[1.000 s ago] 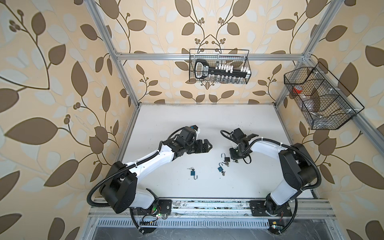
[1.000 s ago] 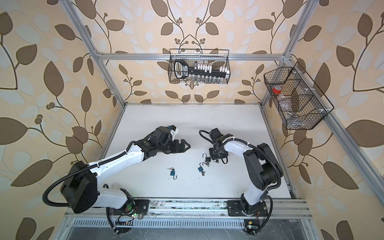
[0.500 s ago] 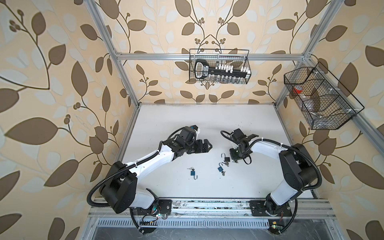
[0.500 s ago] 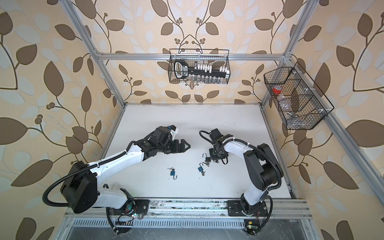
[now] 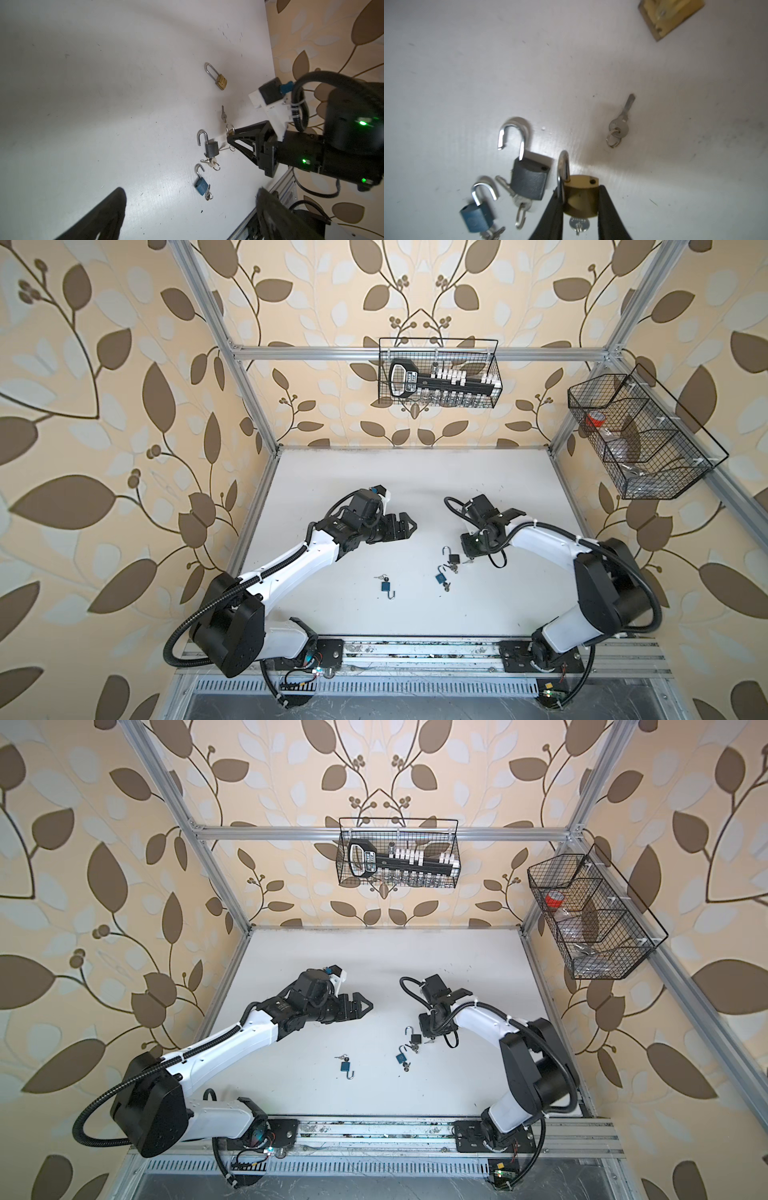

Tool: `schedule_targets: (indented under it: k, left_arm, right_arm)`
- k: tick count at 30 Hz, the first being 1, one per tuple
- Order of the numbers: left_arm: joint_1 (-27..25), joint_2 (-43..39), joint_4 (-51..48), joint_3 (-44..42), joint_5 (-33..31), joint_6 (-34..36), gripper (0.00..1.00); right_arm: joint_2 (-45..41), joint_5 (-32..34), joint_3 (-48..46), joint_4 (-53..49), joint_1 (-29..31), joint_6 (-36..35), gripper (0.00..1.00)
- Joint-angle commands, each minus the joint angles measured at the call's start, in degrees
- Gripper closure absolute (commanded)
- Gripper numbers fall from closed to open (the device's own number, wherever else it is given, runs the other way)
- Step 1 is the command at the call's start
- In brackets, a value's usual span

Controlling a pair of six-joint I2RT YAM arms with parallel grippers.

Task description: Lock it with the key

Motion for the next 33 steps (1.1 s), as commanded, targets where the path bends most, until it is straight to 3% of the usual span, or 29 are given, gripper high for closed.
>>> schedule_targets:
  k: [1, 5, 11, 18, 26, 33]
  left_arm:
    - [0.5, -3.4, -2.5, 5.7, -0.6, 2.4, 0.04]
    - [0.5, -3.1, -3.2, 10.7, 2.2, 3.3, 0.07]
    - [0.5, -2.7, -1.4, 14.6, 5.6, 1.8, 0.12]
    - [-1.8, -1.3, -3.4, 18.2, 4.3, 1.4, 0.19]
    - [-7.3, 1.4, -7.4, 20.5, -3.1, 2.5, 0.28]
    - [-9.9, 4.0, -7.8, 20.9, -4.6, 2.1, 0.31]
  right_arm:
    - [-8.5, -6.0, -1.0, 6.4, 0.5, -3.4, 0.84]
    - [-14.1, -14.2, -1.5, 12.9, 1.2, -8.5, 0.86]
    - [-18.6, -21.0, -2.5, 22.9, 3.6, -11.9, 0.94]
    - [-17.7, -13.3, -0.5, 24.1, 9.7, -15.8, 0.99]
    - [-17.2, -12.5, 0.2, 25.6, 12.0, -14.5, 1.00]
    - [-17.1, -12.6, 0.7, 26.0, 12.7, -13.8, 1.00]
